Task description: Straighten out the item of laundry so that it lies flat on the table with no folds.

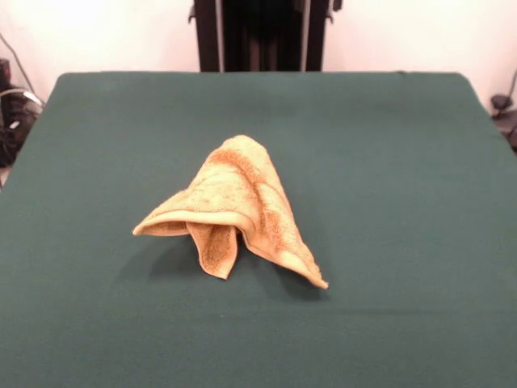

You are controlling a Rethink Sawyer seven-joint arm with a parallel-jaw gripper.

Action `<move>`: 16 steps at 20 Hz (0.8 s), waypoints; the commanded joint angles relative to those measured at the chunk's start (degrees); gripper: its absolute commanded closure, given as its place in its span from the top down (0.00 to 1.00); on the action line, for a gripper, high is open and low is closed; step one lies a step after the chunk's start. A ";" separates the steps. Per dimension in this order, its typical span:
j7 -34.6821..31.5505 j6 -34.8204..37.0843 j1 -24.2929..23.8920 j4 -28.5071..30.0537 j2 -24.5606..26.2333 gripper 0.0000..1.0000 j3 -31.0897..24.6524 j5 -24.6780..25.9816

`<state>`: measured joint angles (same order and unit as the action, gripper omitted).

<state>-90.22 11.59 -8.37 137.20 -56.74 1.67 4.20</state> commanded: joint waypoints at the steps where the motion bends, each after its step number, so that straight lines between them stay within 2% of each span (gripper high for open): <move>1: -16.68 -3.93 2.14 4.04 3.21 1.00 -1.08 -4.95; 6: -19.47 -9.16 3.63 5.54 6.07 1.00 -3.43 -7.51; 9: -18.05 -9.09 2.65 3.26 7.79 1.00 -3.84 -7.99; 11: -15.90 -5.18 1.90 -0.23 5.62 1.00 -3.77 -8.86; 14: -12.81 6.54 3.39 -6.34 1.23 1.00 -1.17 -9.46; 16: -12.81 8.90 3.65 -7.69 0.85 1.00 -1.21 -9.94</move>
<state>-90.58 9.79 -6.80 137.05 -53.50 1.82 -0.43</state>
